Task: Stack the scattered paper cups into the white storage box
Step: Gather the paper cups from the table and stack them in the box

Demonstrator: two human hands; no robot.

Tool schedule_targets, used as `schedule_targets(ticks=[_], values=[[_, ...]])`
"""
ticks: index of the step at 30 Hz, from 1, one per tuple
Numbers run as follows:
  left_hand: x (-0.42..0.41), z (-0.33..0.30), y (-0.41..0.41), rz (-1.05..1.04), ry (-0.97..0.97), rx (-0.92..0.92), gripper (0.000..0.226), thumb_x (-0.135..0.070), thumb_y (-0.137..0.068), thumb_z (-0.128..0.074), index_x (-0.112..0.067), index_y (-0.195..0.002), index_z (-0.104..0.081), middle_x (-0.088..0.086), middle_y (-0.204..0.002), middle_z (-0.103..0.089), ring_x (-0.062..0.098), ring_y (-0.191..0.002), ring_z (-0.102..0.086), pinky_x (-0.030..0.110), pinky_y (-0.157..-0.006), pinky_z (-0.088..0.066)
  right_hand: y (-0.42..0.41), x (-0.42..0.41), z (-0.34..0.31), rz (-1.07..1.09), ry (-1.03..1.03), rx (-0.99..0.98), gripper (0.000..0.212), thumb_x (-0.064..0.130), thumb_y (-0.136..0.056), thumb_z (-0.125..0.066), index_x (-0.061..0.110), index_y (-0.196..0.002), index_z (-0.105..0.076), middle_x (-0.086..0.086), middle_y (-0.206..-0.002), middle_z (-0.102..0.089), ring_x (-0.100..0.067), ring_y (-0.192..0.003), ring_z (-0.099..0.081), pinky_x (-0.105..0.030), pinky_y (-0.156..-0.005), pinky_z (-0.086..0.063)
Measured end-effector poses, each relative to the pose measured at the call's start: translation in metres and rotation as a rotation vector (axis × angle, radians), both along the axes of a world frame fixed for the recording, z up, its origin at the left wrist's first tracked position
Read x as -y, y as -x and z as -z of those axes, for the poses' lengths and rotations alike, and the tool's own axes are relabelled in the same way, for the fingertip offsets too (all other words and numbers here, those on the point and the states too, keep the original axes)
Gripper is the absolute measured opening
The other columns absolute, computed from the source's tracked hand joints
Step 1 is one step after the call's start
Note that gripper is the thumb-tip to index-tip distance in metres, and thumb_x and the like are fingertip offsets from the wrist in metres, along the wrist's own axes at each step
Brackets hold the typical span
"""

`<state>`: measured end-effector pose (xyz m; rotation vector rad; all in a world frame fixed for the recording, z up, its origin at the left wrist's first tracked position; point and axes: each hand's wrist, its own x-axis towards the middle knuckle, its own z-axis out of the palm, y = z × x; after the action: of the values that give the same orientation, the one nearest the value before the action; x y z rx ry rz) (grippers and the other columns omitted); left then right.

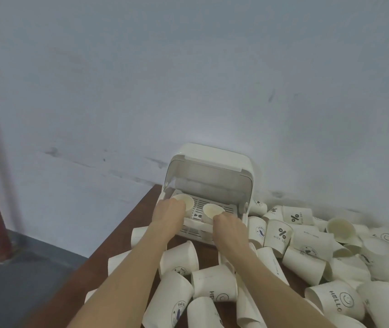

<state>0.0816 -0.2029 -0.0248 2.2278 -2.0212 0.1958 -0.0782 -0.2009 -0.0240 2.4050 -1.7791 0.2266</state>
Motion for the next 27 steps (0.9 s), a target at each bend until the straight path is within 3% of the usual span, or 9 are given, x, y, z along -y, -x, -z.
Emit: schedule_targets(ticks=[3, 9, 15, 27], values=[[0.0, 0.002, 0.0, 0.007, -0.012, 0.018, 0.028, -0.003, -0.092, -0.053, -0.009, -0.118, -0.063, 0.011, -0.113, -0.066, 0.027, -0.102, -0.064, 0.03, -0.077, -0.047, 0.001, -0.002, -0.002, -0.026, -0.005, -0.011, 0.022, 0.016, -0.089, -0.058, 0.008, -0.109, -0.061, -0.009, -0.11, -0.059, -0.029, -0.099, -0.059, -0.036, -0.079, -0.046], [0.001, 0.003, -0.001, 0.024, 0.001, 0.004, 0.026, -0.001, -0.09, -0.052, -0.01, -0.114, -0.06, 0.01, -0.111, -0.065, 0.027, -0.1, -0.063, 0.031, -0.076, -0.048, 0.003, -0.005, 0.001, -0.061, 0.037, -0.003, 0.021, 0.007, -0.088, -0.053, 0.012, -0.108, -0.054, -0.007, -0.109, -0.059, -0.031, -0.098, -0.058, -0.035, -0.071, -0.039], [0.003, 0.002, -0.001, 0.027, 0.018, 0.0, 0.031, -0.001, -0.091, -0.052, -0.012, -0.119, -0.058, 0.012, -0.114, -0.063, 0.028, -0.103, -0.061, 0.032, -0.08, -0.048, 0.006, 0.003, 0.006, -0.064, 0.045, 0.076, 0.008, 0.011, -0.09, -0.051, 0.014, -0.091, -0.058, -0.006, -0.097, -0.063, -0.031, -0.087, -0.059, -0.033, -0.064, -0.031], [0.003, 0.007, -0.002, 0.037, 0.058, -0.009, 0.029, -0.004, -0.09, -0.056, -0.013, -0.118, -0.056, 0.011, -0.111, -0.064, 0.027, -0.1, -0.063, 0.032, -0.077, -0.049, 0.006, 0.005, 0.011, -0.065, 0.087, 0.052, 0.016, 0.014, -0.097, -0.045, 0.012, -0.104, -0.059, -0.006, -0.102, -0.062, -0.029, -0.09, -0.059, -0.032, -0.064, -0.034]])
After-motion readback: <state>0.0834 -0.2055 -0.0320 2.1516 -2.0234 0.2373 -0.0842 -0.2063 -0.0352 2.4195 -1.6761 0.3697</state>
